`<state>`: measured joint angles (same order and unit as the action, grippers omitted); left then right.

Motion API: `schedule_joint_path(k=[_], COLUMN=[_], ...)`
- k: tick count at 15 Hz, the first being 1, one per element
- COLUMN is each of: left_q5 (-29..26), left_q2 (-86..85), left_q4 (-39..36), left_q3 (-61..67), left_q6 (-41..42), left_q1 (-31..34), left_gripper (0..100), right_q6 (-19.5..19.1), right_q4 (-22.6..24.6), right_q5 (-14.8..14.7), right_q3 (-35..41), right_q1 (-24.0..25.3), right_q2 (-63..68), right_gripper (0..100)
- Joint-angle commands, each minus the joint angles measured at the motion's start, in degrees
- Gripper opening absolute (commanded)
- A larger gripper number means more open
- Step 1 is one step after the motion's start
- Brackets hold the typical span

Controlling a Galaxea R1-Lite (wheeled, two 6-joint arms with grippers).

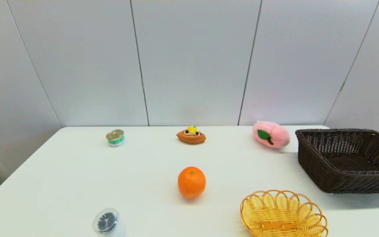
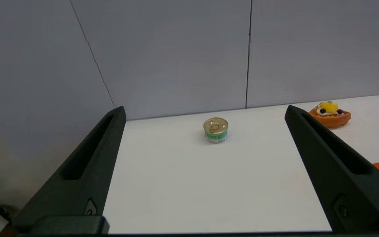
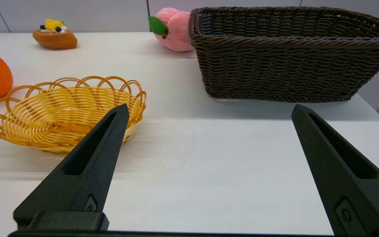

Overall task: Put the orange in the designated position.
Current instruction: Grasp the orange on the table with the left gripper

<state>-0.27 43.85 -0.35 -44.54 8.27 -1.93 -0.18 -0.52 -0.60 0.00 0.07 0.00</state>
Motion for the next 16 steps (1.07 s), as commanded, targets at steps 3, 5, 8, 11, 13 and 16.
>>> schedule_joint_path(k=[3, 5, 8, 11, 13, 16], left_q5=[-6.2, -6.2, -6.2, -6.2, -6.0, -6.1], left_q2=[21.8, 25.7, 33.0, 42.3, 48.3, 55.5], left_q4=[7.1, 8.4, 8.4, 8.4, 8.4, 9.5], left_q3=[-18.5, -21.2, -22.9, -30.2, -34.8, -40.0], left_q6=[1.8, 1.5, 0.3, -9.4, -14.9, -18.1], left_q1=[-10.6, -15.0, -19.8, -23.6, -27.5, -31.6], left_gripper=[100, 100, 100, 100, 100, 100], right_q6=[-0.1, 0.0, 0.0, 0.0, 0.0, 0.0], right_q4=[0.0, 0.0, 0.0, 0.0, 0.0, 0.0], right_q5=[0.0, 0.0, 0.0, 0.0, 0.0, 0.0], right_q3=[0.0, 0.0, 0.0, 0.0, 0.0, 0.0], right_q1=[0.0, 0.0, 0.0, 0.0, 0.0, 0.0], right_q2=[0.0, 0.0, 0.0, 0.0, 0.0, 0.0], right_gripper=[100, 100, 100, 100, 100, 100])
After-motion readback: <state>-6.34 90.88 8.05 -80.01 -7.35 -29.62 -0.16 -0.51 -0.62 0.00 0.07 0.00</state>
